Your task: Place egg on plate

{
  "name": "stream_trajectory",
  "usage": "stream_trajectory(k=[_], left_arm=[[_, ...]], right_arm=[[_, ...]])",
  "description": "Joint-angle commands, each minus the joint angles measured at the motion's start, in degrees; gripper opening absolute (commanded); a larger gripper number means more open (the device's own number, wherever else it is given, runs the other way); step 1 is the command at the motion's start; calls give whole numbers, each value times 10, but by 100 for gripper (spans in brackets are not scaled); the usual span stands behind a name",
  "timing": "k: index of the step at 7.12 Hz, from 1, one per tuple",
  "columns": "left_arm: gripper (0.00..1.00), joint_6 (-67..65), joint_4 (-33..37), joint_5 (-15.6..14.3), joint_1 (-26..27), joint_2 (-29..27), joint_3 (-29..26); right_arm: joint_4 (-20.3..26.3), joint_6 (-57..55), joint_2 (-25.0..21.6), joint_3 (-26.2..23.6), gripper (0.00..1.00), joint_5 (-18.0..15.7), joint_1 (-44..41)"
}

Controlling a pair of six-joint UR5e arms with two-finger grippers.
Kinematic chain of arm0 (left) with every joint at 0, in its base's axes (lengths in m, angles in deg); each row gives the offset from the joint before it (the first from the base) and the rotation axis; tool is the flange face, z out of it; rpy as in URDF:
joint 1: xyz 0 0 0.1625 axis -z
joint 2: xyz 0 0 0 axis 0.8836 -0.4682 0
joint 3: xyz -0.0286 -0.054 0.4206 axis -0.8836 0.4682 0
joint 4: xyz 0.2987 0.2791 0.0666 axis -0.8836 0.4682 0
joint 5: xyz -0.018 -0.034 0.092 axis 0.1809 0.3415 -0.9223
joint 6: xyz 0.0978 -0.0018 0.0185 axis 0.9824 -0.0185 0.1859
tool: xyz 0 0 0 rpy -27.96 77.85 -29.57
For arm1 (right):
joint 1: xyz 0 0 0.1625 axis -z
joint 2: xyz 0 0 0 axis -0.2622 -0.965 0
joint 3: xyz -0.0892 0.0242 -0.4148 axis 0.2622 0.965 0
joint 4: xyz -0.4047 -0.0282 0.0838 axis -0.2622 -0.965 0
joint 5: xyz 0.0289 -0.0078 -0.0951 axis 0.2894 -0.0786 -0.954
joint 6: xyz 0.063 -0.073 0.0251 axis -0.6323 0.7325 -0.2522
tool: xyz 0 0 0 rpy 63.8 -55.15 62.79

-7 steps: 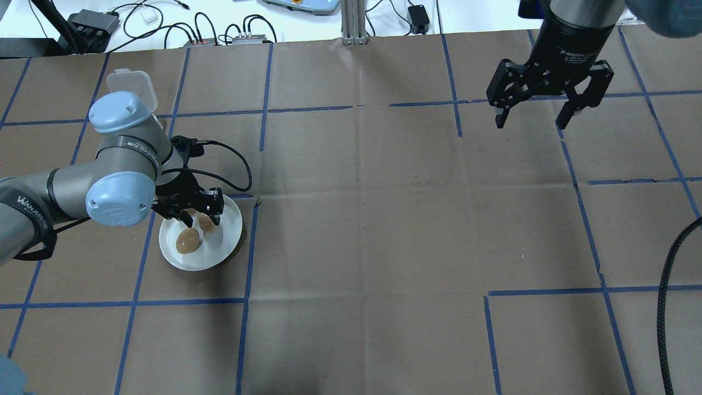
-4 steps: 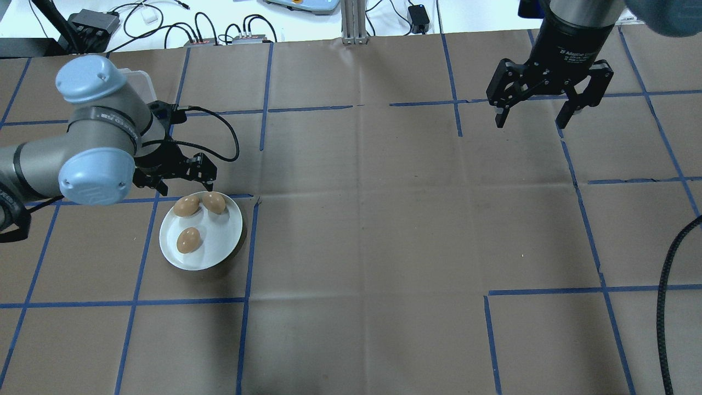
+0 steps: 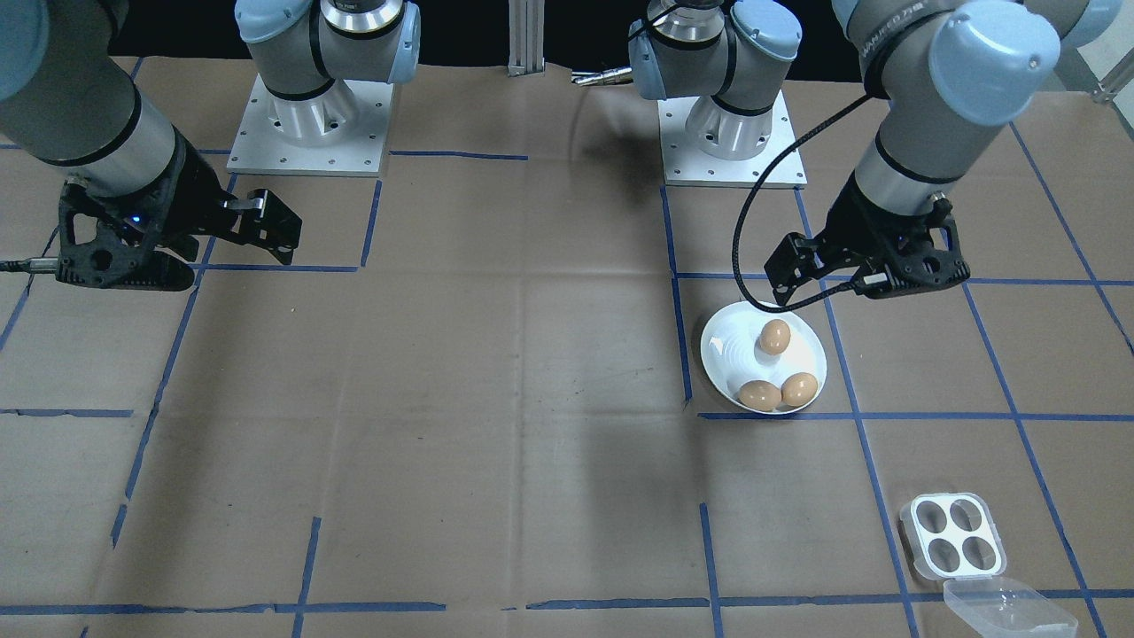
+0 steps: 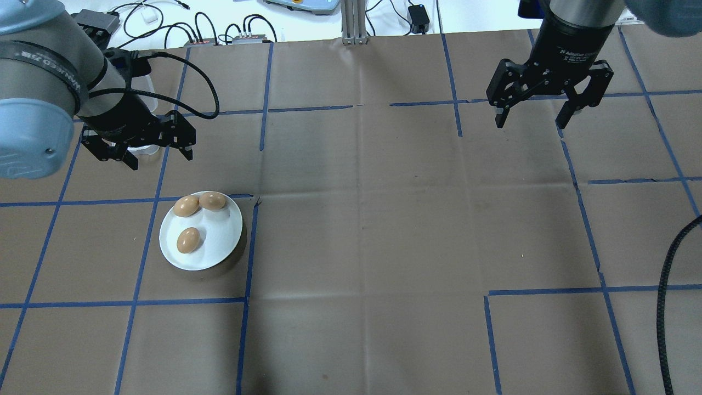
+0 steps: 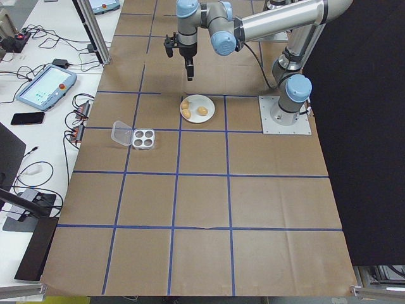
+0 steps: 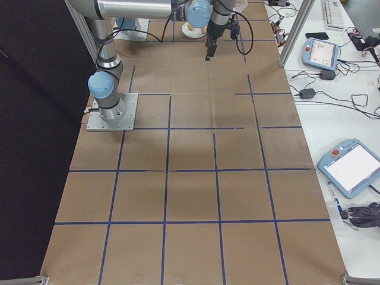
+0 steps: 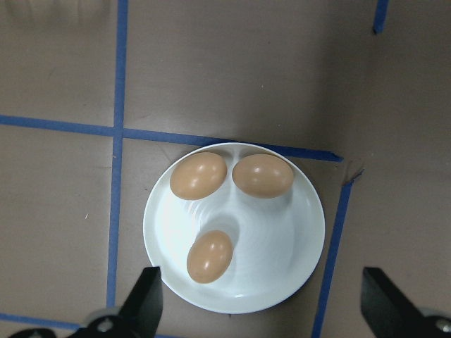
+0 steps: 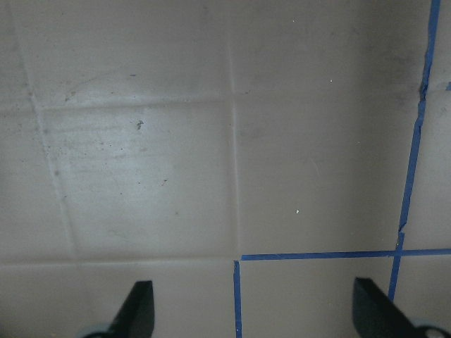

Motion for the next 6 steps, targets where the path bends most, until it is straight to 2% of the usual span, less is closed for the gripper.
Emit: stream_trajectory(k=[1, 2, 6], left_arm=[[99, -18, 85, -3, 50, 9, -65], [99, -25, 112, -3, 55, 4, -101], [99, -42, 106, 4, 70, -4, -107]], right_arm=[[0, 0, 0, 0, 100, 0, 0], [0, 0, 0, 0, 100, 0, 0], [0, 0, 0, 0, 100, -1, 0]])
